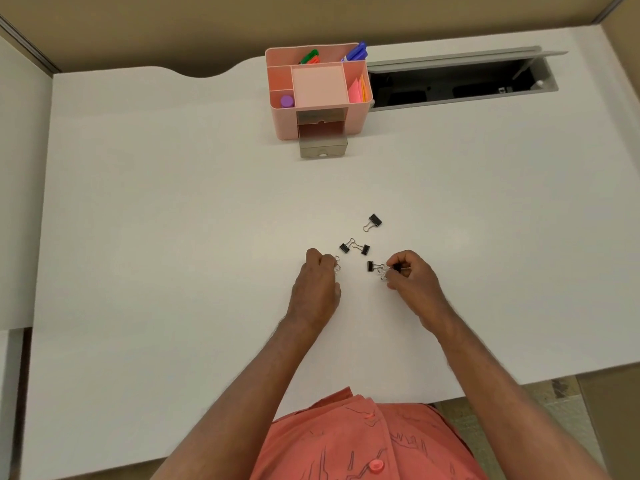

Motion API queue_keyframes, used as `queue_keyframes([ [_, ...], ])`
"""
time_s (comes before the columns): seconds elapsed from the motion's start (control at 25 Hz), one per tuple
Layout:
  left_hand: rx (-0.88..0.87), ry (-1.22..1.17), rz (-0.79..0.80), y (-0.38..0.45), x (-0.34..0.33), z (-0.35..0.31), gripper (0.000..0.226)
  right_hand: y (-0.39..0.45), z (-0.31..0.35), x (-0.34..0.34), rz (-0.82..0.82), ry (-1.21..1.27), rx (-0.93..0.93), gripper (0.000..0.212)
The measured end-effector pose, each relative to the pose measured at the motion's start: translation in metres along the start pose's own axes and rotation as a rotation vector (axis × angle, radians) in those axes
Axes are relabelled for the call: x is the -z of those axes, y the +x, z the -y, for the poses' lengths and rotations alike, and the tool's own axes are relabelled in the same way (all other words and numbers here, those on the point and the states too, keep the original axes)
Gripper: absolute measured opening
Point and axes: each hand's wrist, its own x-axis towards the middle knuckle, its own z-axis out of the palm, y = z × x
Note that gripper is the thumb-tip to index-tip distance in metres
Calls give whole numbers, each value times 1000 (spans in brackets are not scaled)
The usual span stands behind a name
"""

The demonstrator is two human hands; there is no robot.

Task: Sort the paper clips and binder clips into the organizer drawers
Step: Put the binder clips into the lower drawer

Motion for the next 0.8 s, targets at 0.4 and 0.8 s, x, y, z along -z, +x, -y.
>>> queue_keyframes([
  [0.4,-32,29,3,10,8,-4,26,3,13,-17,8,-557,257,14],
  [0.8,72,-249,24,24,13,14,26,18,26,-17,42,-597,234,17],
])
